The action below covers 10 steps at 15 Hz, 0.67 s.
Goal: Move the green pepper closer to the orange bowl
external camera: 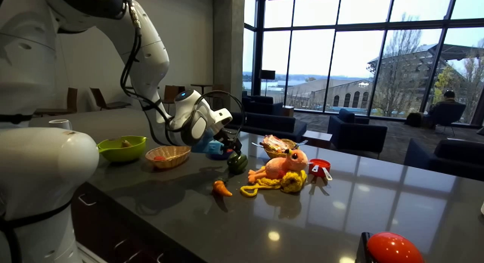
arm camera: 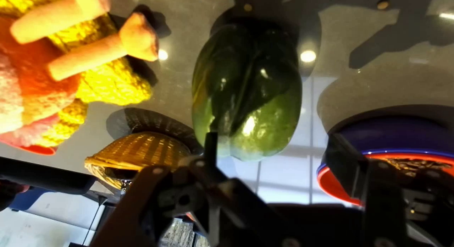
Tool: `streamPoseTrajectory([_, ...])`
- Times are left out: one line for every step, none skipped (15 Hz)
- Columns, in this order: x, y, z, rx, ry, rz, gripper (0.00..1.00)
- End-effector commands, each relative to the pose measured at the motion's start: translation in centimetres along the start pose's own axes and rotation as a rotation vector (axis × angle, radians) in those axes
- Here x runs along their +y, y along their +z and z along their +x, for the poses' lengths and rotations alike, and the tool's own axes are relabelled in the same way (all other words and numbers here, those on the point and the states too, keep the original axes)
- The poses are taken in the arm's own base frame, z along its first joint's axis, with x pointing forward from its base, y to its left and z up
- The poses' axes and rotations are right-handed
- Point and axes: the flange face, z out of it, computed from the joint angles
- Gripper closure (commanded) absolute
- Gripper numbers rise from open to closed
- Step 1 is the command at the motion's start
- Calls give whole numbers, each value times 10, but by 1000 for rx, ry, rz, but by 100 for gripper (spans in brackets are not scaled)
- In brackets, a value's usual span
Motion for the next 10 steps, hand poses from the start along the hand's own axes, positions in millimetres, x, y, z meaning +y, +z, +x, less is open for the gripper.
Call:
streamPoseTrajectory([3,-18,-4,3,-8,26,0])
streamPoseTrajectory([4,-22,-3,-5,-17,31,0])
streamPoseTrajectory([2,-27,-4,-12,-33,51,0])
streamPoseTrajectory([-2,-34,-3,-21,-53,78,0])
streamPoseTrajectory([-5,-39,-3,-32,-64,98,0])
streamPoseTrajectory([-8,-43,-2,-48,-75,122,0])
streamPoseTrajectory([-11,-45,-2,-66,-82,136,0])
streamPoseTrajectory([-14,-49,0,-80,-93,157,0])
streamPoseTrajectory([-19,-55,1,-103,-105,188,0])
streamPoseTrajectory([-20,-63,7,-115,-128,188,0])
